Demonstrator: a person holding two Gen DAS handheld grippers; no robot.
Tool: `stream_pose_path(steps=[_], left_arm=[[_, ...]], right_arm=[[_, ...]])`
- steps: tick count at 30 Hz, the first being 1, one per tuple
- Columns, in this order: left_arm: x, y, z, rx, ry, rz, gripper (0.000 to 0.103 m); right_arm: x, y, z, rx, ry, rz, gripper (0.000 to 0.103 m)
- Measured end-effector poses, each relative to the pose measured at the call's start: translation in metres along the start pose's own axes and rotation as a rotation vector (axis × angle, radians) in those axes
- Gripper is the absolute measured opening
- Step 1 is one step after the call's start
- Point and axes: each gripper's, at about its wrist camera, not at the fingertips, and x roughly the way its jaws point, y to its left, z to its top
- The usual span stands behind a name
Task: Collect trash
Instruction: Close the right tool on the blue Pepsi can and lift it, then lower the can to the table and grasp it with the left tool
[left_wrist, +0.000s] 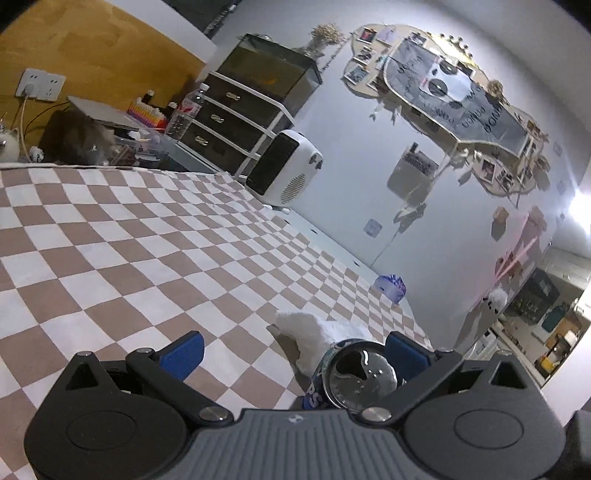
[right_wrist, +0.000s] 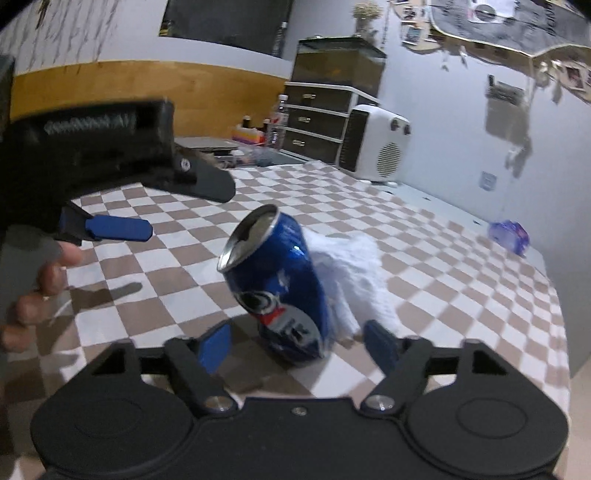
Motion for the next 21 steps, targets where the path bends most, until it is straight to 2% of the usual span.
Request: stream_pose_path(steps=[2, 3, 4, 8, 12, 18, 20, 21], left_arm=[[-0.001, 0.002, 0.000, -0.013, -0.004, 0.003, 0.103], [-0.001, 0.003, 0.000, -0.016, -0.006, 0.005, 0.103], [-0.002, 0.003, 0.000, -0.019, -0.008, 0.005, 0.103], [0.000, 0.001, -0.002, 0.001, -0.004, 0.007, 0.103], [0.004, -0.004, -0.007, 0.043, 0.012, 0.028, 0.103], [0.004, -0.016, -0.018, 0.122, 0.042, 0.034, 0.102], [0.002, -0.025, -0.028, 0.164, 0.064, 0.047, 0.102], [0.000, -0.030, -0.034, 0.183, 0.075, 0.050, 0.102]], right_arm=[[0.007, -0.002, 0.002, 0.019, 0.006, -0.007, 0.048], [0.011, -0.004, 0.003, 0.042, 0.017, -0.005, 0.034], [0.011, -0.008, 0.003, 0.071, 0.026, -0.001, 0.033], [-0.003, -0.027, -0.003, 0.252, 0.025, 0.078, 0.031], [-0.029, -0.057, -0.016, 0.530, 0.107, 0.200, 0.030], [-0.068, -0.086, -0.052, 0.808, 0.209, 0.270, 0.031], [-0.081, -0.088, -0.061, 0.833, 0.220, 0.253, 0.036], [-0.087, -0.087, -0.063, 0.816, 0.233, 0.220, 0.046]])
